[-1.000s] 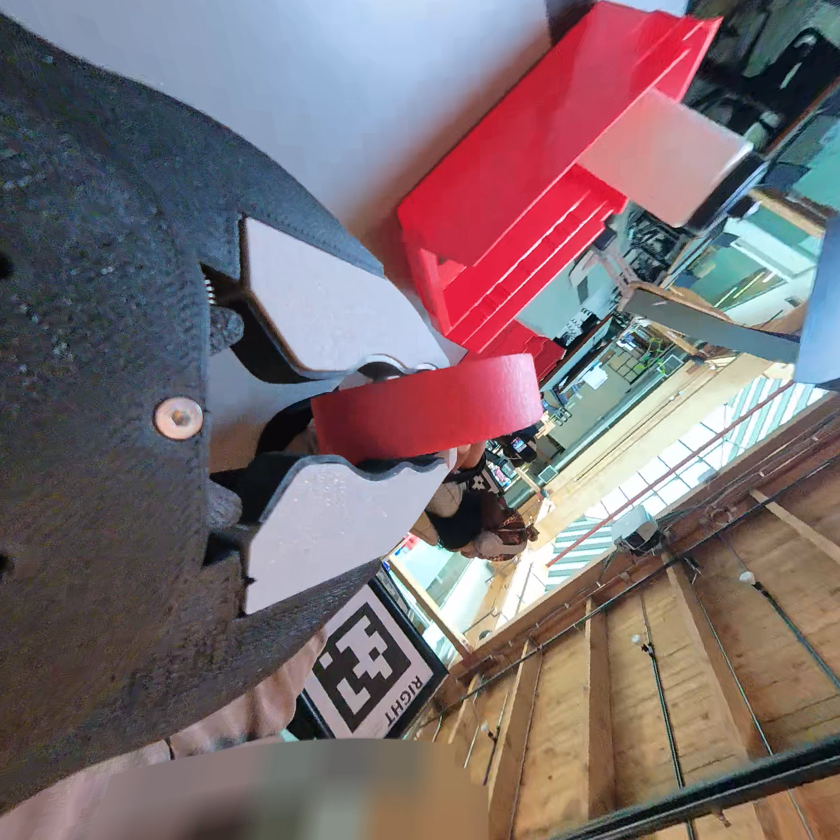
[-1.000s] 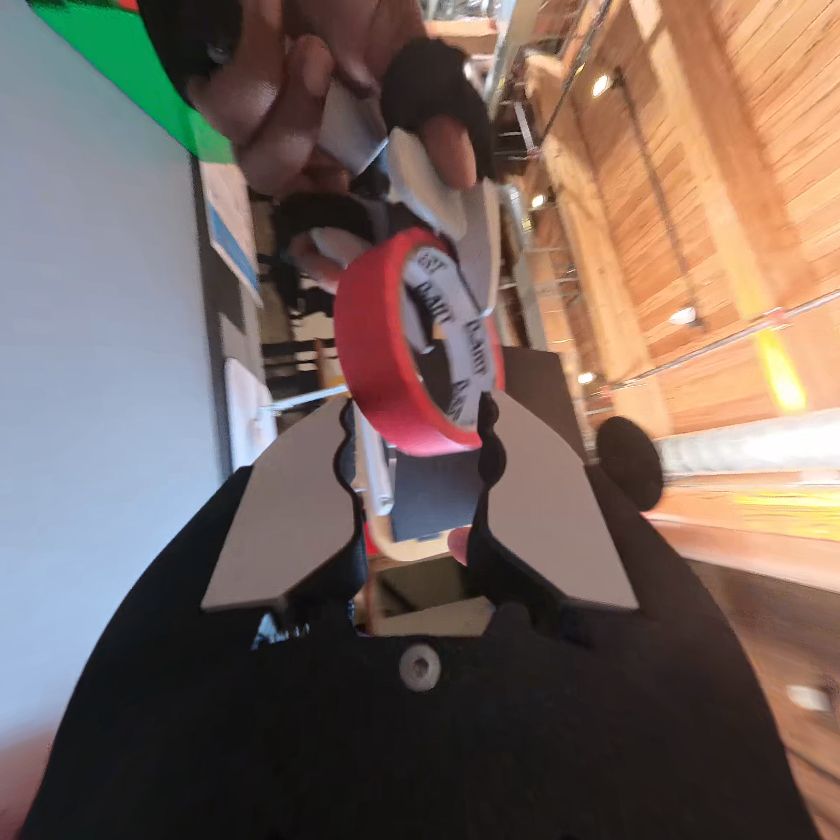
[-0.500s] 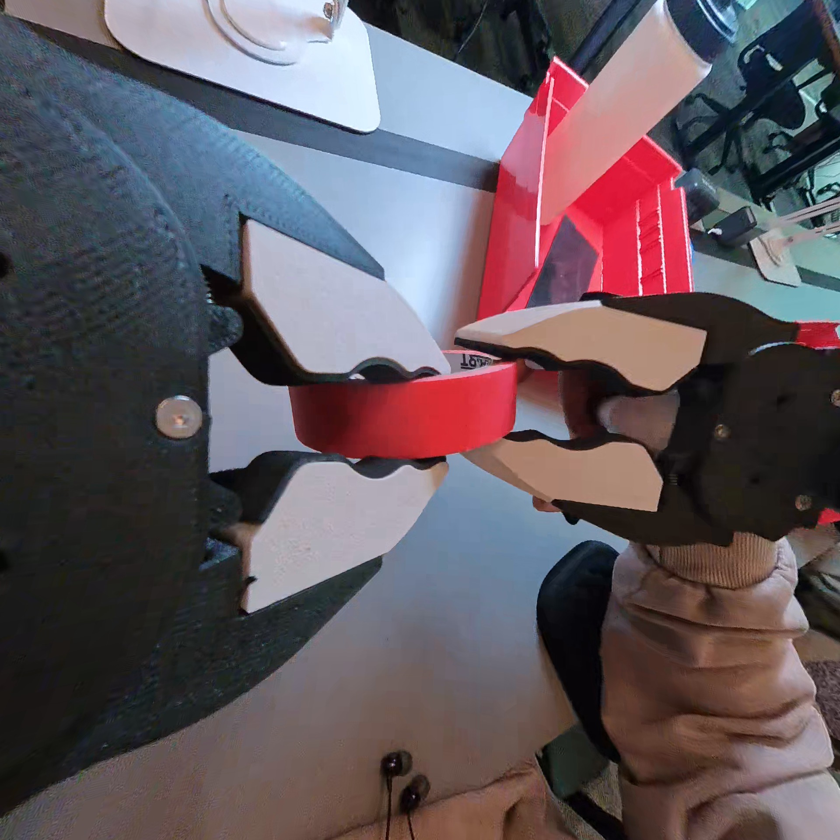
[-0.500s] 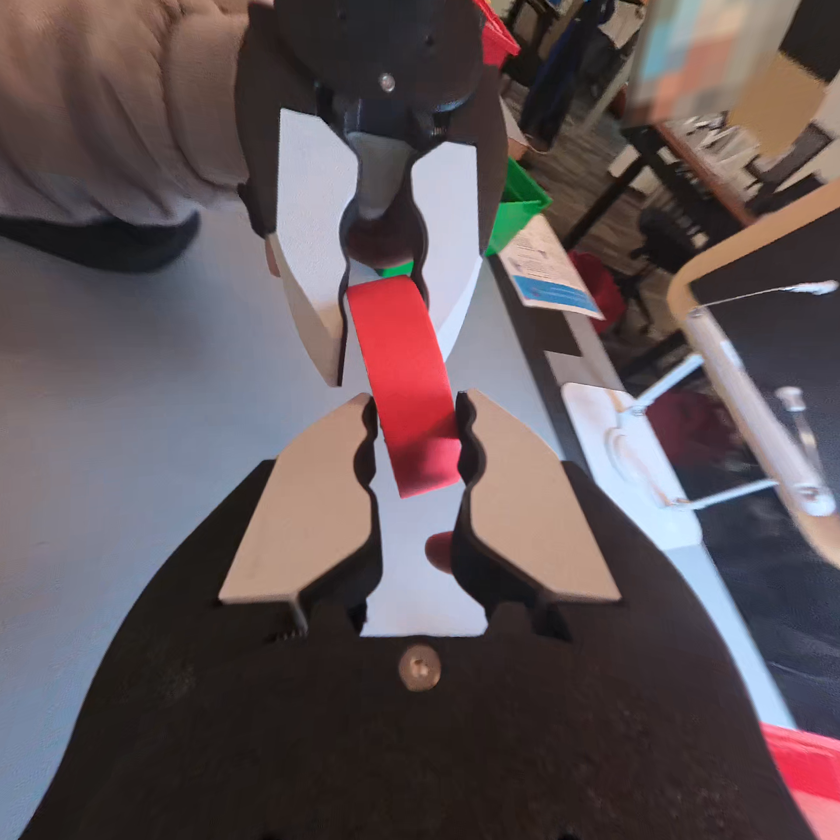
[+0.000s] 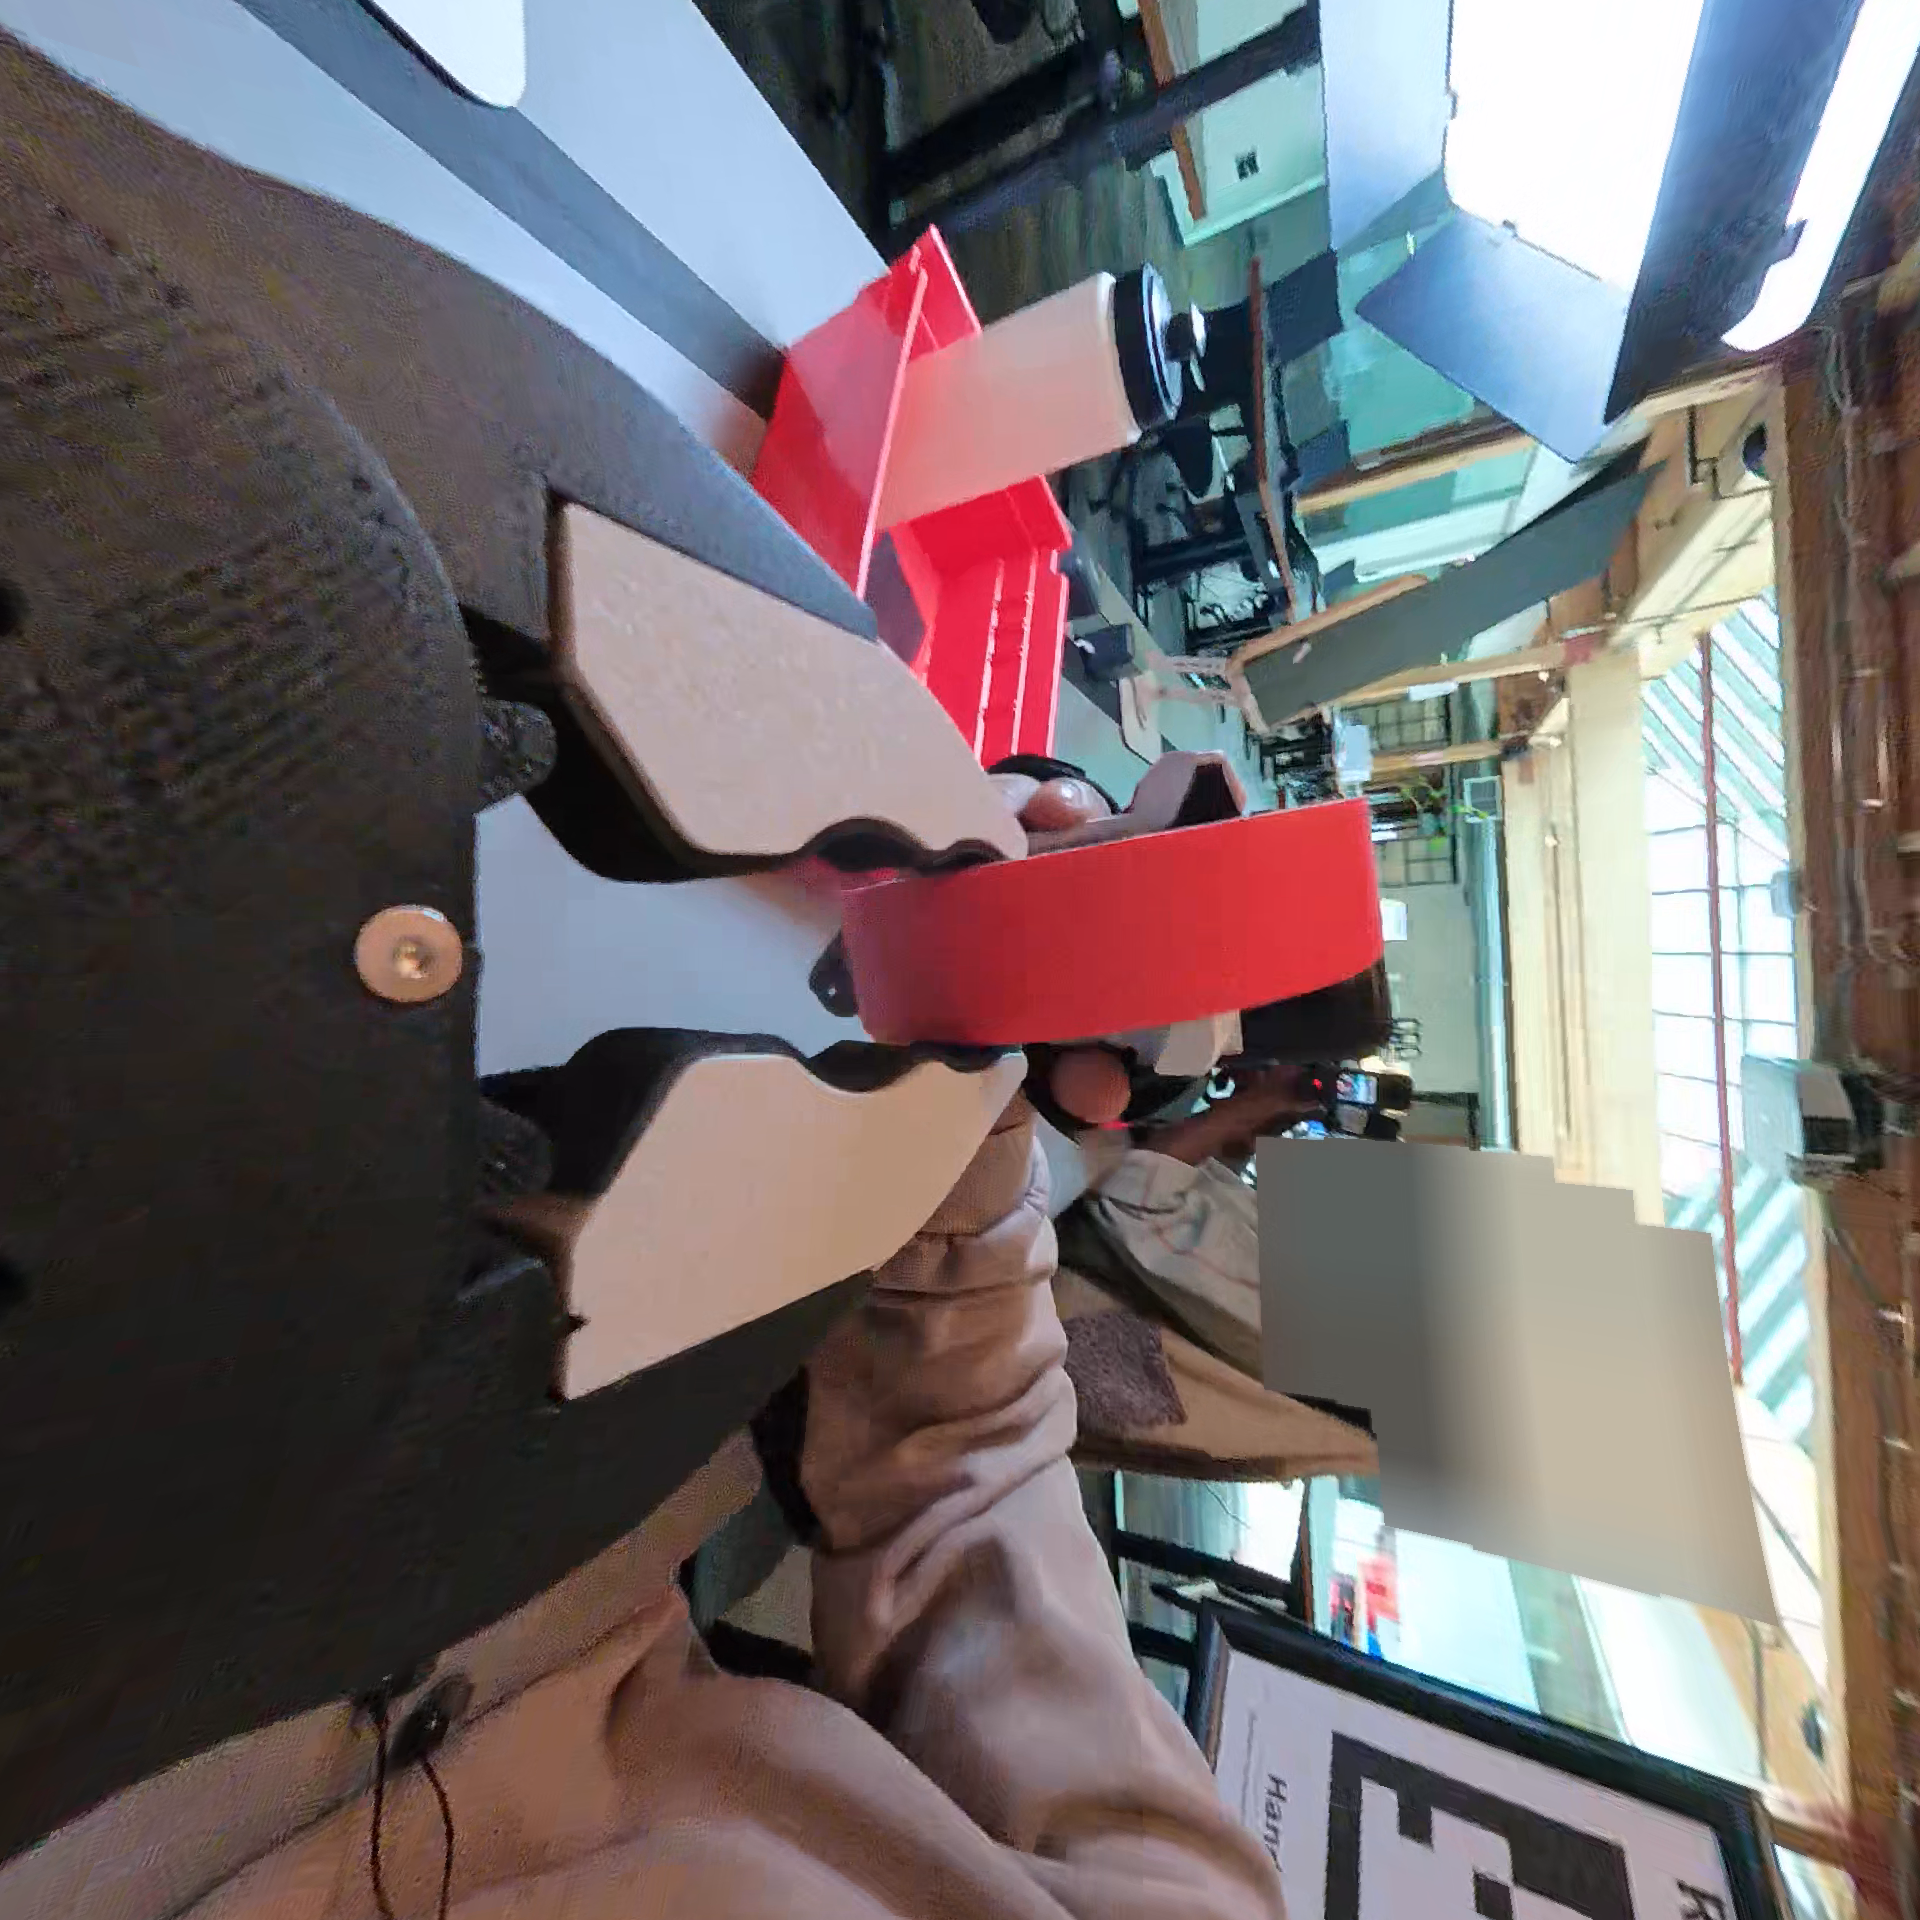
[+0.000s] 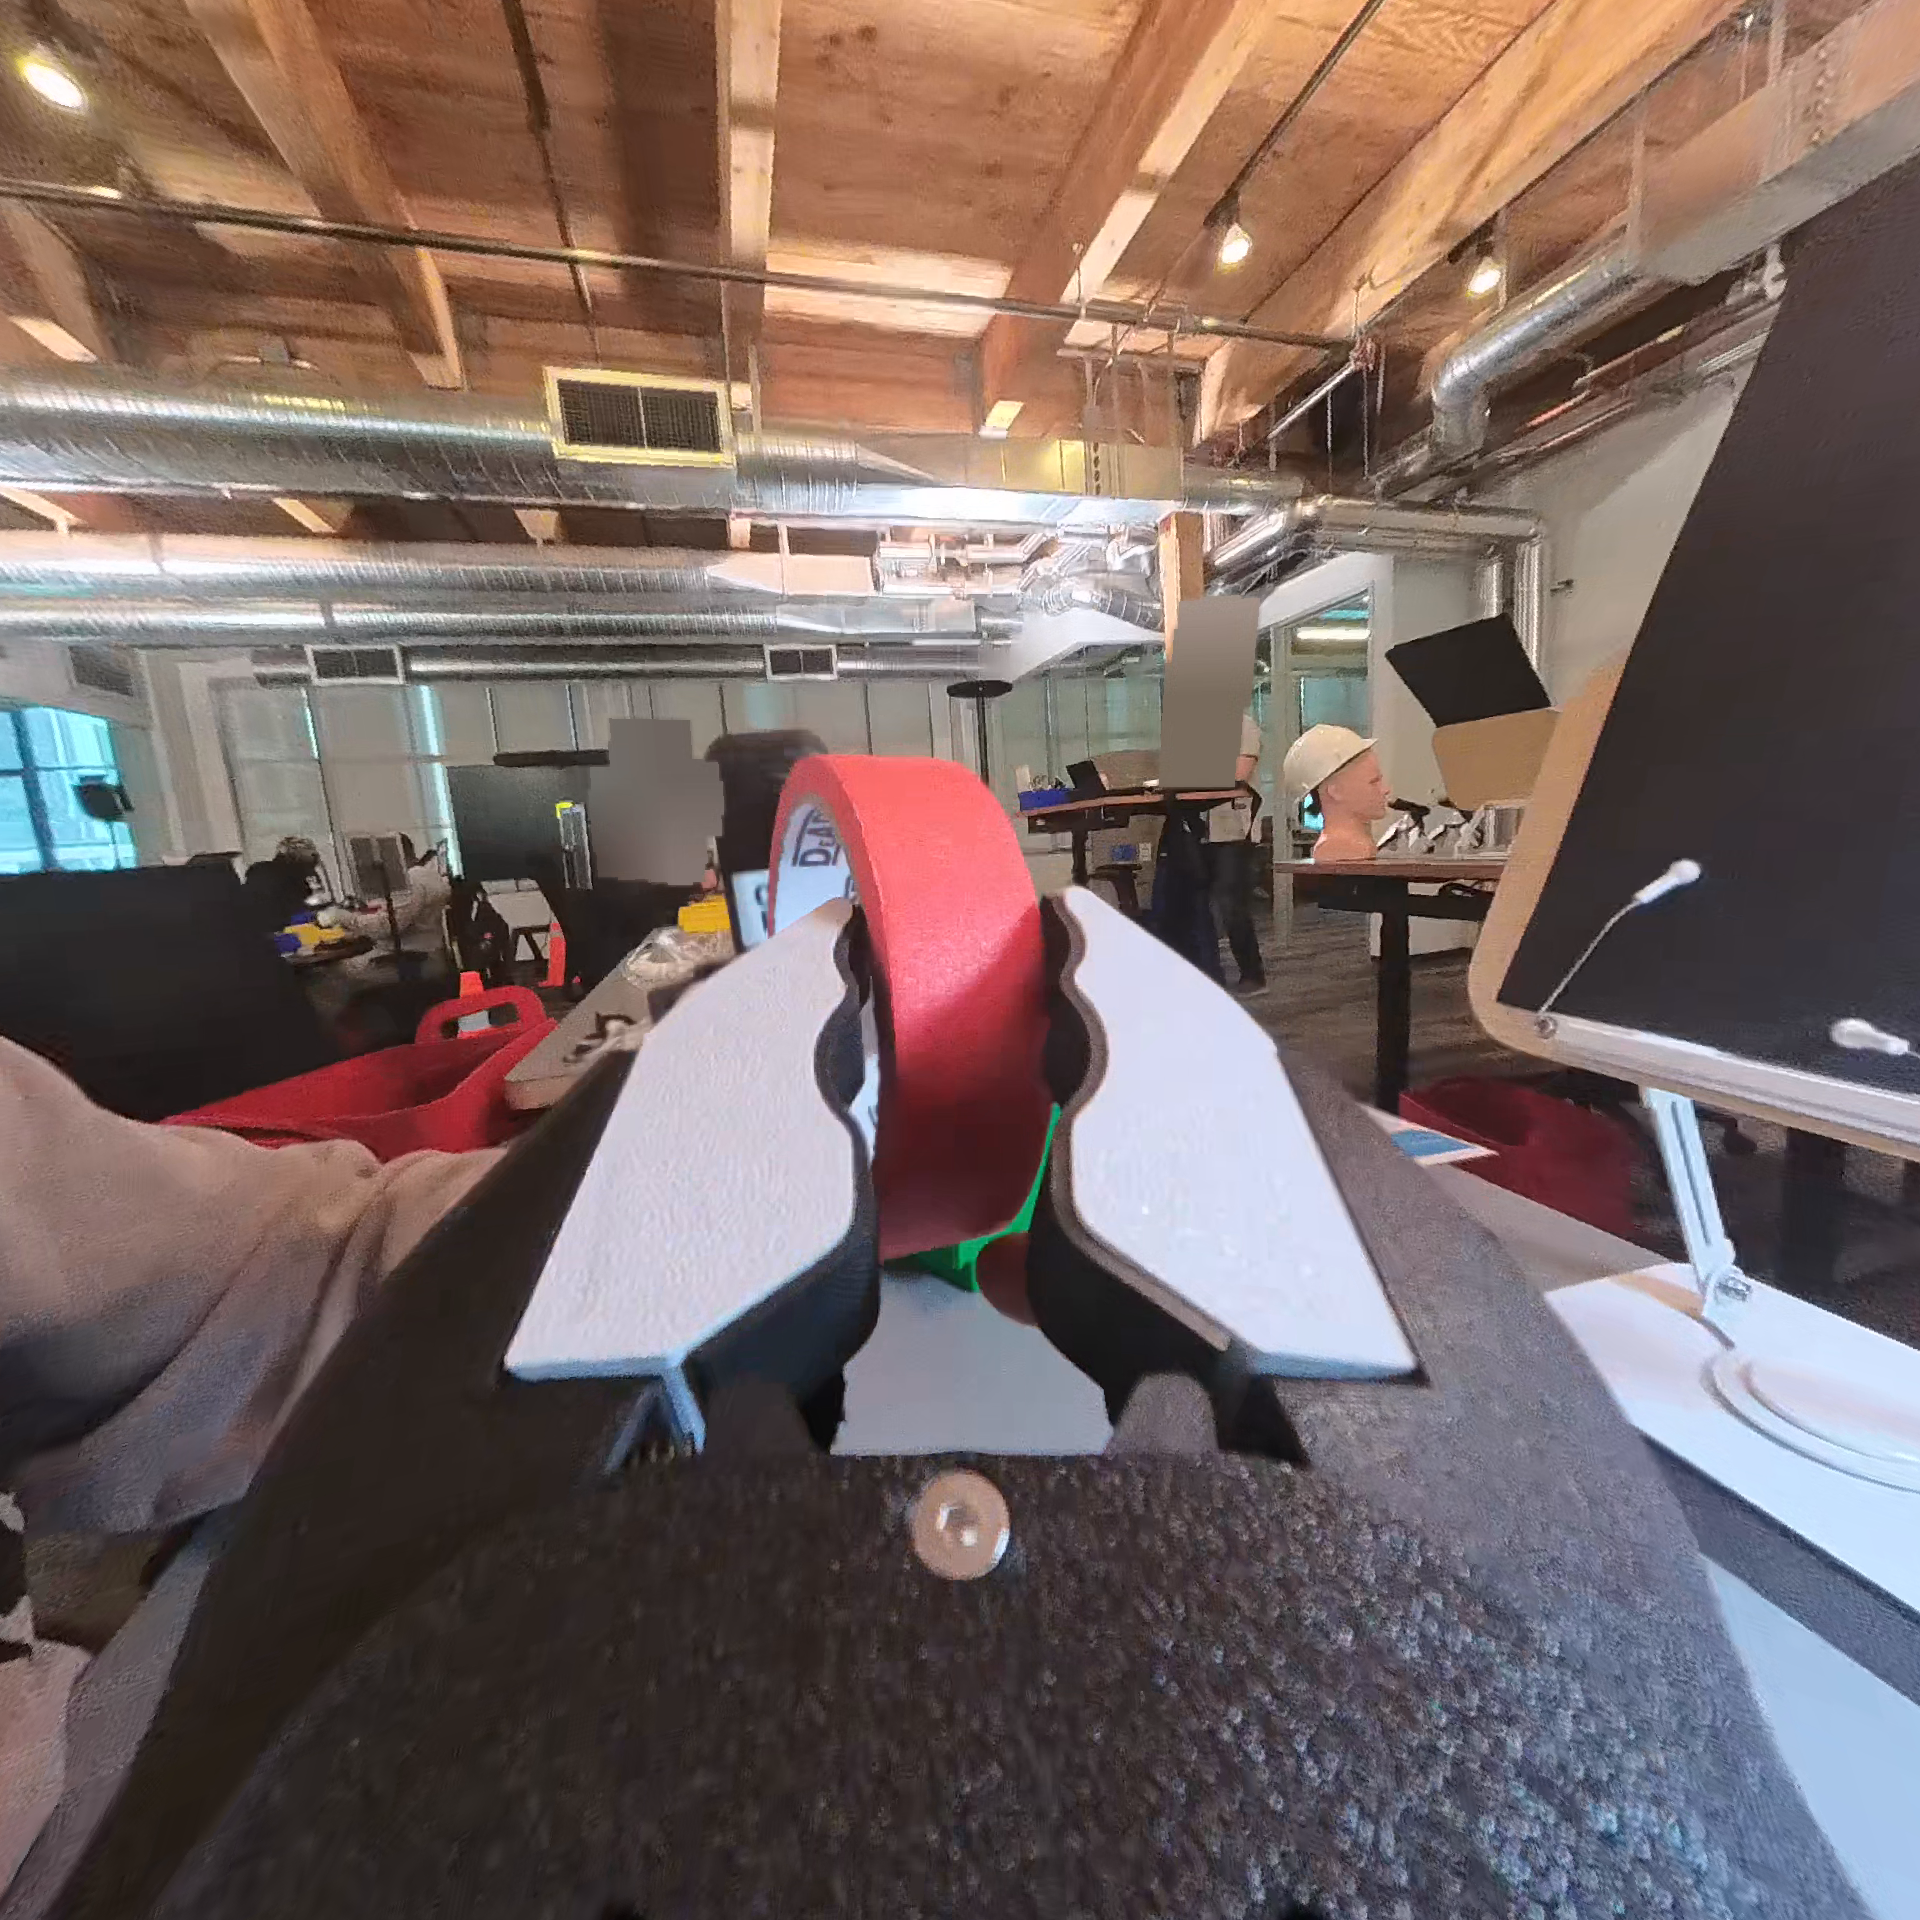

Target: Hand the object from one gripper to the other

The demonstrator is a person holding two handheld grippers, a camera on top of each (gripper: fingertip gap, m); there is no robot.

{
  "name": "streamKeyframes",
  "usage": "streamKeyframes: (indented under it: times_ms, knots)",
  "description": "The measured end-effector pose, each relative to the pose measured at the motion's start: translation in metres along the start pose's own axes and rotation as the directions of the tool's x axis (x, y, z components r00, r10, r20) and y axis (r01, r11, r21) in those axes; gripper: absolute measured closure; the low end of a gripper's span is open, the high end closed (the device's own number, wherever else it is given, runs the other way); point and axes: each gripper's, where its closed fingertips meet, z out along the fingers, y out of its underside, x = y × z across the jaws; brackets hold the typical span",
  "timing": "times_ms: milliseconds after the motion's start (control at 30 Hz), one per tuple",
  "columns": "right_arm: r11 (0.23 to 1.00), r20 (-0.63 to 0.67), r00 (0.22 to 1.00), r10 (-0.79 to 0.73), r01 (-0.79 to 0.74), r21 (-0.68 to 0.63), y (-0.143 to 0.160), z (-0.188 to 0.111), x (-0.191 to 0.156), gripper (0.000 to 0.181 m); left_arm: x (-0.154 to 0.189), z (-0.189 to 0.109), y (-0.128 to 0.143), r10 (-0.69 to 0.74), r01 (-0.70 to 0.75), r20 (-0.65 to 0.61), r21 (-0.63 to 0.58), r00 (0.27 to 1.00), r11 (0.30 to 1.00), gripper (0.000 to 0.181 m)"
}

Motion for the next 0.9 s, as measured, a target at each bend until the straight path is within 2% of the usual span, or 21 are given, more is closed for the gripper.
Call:
streamKeyframes:
  times_ms: [67, 133, 233, 300, 400, 433, 467, 500, 533, 633, 700, 767, 833, 900]
  knots:
    - [0.986, 0.061, 0.998, 0.011, -0.001, -0.165, 0.016, -0.001, -0.002, 0.15, -0.004, -0.008, 0.002, 0.004, -0.003, 0.006, -0.108, 1.0, 0.994, 0.153]
    - [0.901, 0.122, 0.992, -0.045, 0.093, -0.423, 0.045, -0.012, -0.003, 0.147, 0.0, -0.018, 0.013, 0.026, -0.03, -0.021, -0.271, 0.999, 0.962, 0.153]
    - [0.733, 0.238, 0.959, -0.154, 0.272, -0.623, 0.074, -0.031, -0.015, 0.136, 0.011, -0.034, 0.052, 0.135, -0.165, -0.094, -0.566, 0.986, 0.808, 0.153]
    - [0.603, 0.302, 0.931, -0.202, 0.362, -0.711, 0.094, -0.036, -0.024, 0.128, 0.011, -0.037, 0.077, 0.197, -0.215, -0.108, -0.703, 0.974, 0.678, 0.153]
    - [0.37, 0.413, 0.862, -0.293, 0.501, -0.782, 0.136, -0.042, -0.03, 0.129, 0.026, -0.027, 0.106, 0.192, -0.267, -0.19, -0.779, 0.963, 0.567, 0.153]
    - [0.297, 0.46, 0.825, -0.329, 0.553, -0.779, 0.146, -0.045, -0.03, 0.148, 0.021, -0.029, 0.115, 0.228, -0.28, -0.186, -0.815, 0.956, 0.508, 0.153]
    - [0.262, 0.47, 0.788, -0.399, 0.589, -0.765, 0.148, -0.041, -0.024, 0.15, 0.011, -0.032, 0.12, 0.3, -0.302, -0.177, -0.842, 0.937, 0.447, 0.153]
    - [0.263, 0.469, 0.772, -0.429, 0.603, -0.753, 0.145, -0.038, -0.021, 0.151, 0.004, -0.032, 0.118, 0.363, -0.337, -0.181, -0.837, 0.914, 0.431, 0.153]
    - [0.318, 0.439, 0.788, -0.432, 0.589, -0.743, 0.138, -0.034, -0.02, 0.153, 0.0, -0.03, 0.111, 0.404, -0.361, -0.17, -0.809, 0.899, 0.464, 0.152]
    - [0.577, 0.31, 0.865, -0.395, 0.496, -0.648, 0.101, -0.019, -0.017, 0.154, -0.01, -0.02, 0.069, 0.395, -0.322, -0.028, -0.631, 0.918, 0.706, 0.15]
    - [0.776, 0.251, 0.919, -0.305, 0.392, -0.493, 0.068, -0.011, -0.022, 0.154, -0.006, -0.016, 0.045, 0.292, -0.26, 0.002, -0.449, 0.956, 0.855, 0.136]
    - [0.917, 0.239, 0.955, -0.177, 0.248, -0.312, 0.033, -0.009, -0.03, 0.154, 0.0, -0.013, 0.028, 0.184, -0.183, -0.024, -0.272, 0.983, 0.945, 0.132]
    - [0.983, 0.242, 0.967, -0.076, 0.113, -0.144, 0.005, -0.009, -0.032, 0.154, 0.008, -0.008, 0.017, 0.078, -0.088, -0.076, -0.14, 0.994, 0.986, 0.133]
    - [0.997, 0.259, 0.966, 0.005, 0.016, -0.082, -0.003, -0.01, -0.033, 0.154, 0.014, 0.0, 0.01, 0.016, -0.023, -0.111, -0.055, 0.994, 0.998, 0.14]
